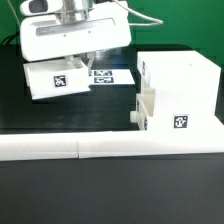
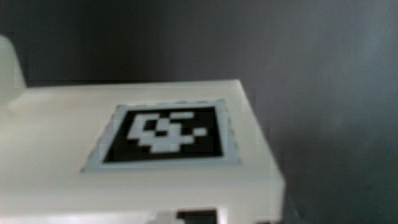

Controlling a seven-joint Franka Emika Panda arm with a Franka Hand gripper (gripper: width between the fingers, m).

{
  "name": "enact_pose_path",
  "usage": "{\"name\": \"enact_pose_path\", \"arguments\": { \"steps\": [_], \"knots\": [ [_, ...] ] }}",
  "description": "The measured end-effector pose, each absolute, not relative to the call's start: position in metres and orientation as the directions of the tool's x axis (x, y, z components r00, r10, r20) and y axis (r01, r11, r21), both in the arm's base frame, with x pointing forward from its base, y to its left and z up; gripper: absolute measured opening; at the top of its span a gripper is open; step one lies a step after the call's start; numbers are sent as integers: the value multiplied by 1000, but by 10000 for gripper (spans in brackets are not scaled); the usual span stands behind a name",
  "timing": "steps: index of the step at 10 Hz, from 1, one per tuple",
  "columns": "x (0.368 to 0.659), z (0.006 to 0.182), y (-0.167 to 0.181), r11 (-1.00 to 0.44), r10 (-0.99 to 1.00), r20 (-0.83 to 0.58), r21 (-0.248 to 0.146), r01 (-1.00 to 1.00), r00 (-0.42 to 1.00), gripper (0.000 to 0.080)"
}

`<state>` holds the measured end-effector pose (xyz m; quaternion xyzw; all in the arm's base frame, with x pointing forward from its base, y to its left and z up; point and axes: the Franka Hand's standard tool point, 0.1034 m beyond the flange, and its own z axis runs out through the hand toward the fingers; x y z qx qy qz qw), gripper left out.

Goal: Assemble drawer

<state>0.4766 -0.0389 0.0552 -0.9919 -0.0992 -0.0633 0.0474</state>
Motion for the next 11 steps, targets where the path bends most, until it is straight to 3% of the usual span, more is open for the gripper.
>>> {"name": "enact_pose_path", "arguments": {
  "steps": [2, 5, 9, 11],
  "knots": [
    [494, 58, -20, -967, 226, 151, -83, 240, 962, 41],
    [492, 57, -21, -962, 246, 149, -81, 260, 958, 41],
    [496, 53, -28, -819, 561, 158, -32, 572, 813, 41],
    [511, 56, -24, -678, 727, 148, 3, 735, 670, 41]
  ]
}}
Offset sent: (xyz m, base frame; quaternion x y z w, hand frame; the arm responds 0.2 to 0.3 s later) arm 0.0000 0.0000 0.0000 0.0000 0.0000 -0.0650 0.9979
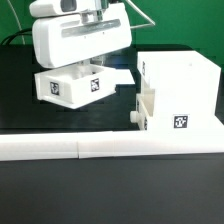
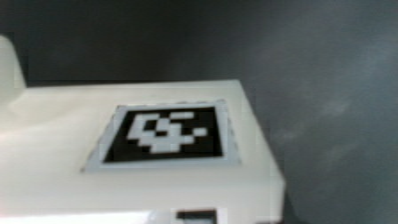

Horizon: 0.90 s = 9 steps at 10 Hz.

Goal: Assemble drawer

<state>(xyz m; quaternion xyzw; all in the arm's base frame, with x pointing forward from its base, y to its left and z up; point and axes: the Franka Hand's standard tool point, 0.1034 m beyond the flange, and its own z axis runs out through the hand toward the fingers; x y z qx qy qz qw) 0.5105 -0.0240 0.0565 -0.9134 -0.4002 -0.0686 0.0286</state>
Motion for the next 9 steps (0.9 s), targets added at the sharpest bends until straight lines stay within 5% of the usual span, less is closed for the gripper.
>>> {"name": "enact_pose_path", "arguments": {
  "steps": [6, 9],
  "knots": [
    [523, 60, -26, -293, 953, 102, 61, 954, 286, 41],
    [529, 62, -24, -240, 967, 93, 39, 970, 236, 41]
  ]
}}
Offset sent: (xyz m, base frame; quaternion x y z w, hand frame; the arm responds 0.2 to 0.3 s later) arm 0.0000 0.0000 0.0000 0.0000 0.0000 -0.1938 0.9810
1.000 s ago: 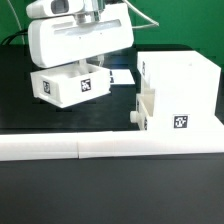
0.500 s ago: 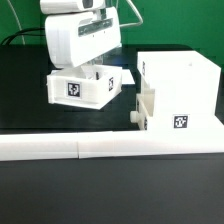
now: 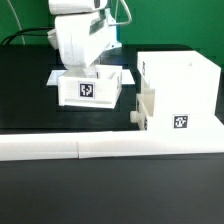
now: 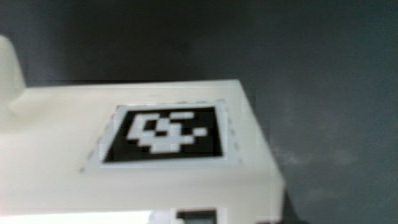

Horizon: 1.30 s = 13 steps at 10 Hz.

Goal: Assemble drawer

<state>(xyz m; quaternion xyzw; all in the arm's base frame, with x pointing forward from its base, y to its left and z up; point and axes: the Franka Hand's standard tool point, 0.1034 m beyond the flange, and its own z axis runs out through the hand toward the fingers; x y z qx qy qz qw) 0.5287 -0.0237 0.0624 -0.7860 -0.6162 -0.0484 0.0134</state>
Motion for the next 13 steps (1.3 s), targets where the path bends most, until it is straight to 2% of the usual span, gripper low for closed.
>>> {"name": "enact_pose_path", "arguments": {
  "steps": [4, 8, 13],
  "knots": [
    [554, 66, -16, -217, 972, 93, -13, 976, 217, 41],
    [553, 65, -17, -214, 972, 93, -14, 977, 215, 41],
    [549, 62, -17, -101, 991, 86, -16, 995, 102, 41]
  ]
}}
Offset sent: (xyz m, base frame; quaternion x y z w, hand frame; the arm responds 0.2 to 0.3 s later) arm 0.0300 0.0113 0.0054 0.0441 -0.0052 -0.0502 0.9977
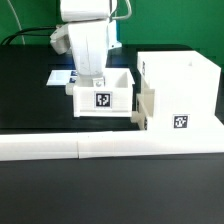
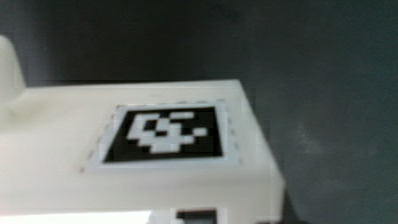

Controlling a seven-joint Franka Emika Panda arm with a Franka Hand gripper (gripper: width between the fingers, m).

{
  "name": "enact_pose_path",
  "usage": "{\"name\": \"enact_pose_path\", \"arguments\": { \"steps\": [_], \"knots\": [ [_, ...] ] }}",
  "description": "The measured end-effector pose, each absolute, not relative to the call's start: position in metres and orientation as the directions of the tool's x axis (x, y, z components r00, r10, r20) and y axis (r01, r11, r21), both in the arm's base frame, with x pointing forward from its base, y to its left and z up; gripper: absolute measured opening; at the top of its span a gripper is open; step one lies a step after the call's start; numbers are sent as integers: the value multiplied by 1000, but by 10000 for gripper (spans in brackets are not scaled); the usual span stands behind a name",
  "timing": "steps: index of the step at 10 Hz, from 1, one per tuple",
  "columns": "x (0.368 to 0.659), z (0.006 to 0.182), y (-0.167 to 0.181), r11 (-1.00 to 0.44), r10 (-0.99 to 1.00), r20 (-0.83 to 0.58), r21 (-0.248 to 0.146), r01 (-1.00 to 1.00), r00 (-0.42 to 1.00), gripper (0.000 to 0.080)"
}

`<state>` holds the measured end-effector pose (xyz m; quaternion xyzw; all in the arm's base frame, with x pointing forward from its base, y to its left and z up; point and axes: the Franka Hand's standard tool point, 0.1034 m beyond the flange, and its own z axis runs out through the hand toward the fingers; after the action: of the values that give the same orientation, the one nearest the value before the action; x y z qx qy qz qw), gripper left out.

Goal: Assemble drawer

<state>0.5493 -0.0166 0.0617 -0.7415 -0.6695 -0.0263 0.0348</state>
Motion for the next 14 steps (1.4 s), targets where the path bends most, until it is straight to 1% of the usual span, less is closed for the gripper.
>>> {"name": "enact_pose_path", "arguments": {
  "steps": [3, 4, 5, 8, 12, 14],
  "knots": [
    [549, 61, -17, -105, 991, 86, -16, 994, 106, 41],
    [551, 61, -17, -107, 991, 88, 10, 994, 105, 41],
    [548, 59, -14, -102, 991, 88, 2, 995, 102, 41],
    [548, 58, -8, -93, 992, 89, 1, 996, 92, 41],
    [550, 60, -7, -87, 992, 89, 3, 996, 87, 41],
    [549, 57, -5, -69, 993, 92, -3, 998, 69, 41]
  ]
}}
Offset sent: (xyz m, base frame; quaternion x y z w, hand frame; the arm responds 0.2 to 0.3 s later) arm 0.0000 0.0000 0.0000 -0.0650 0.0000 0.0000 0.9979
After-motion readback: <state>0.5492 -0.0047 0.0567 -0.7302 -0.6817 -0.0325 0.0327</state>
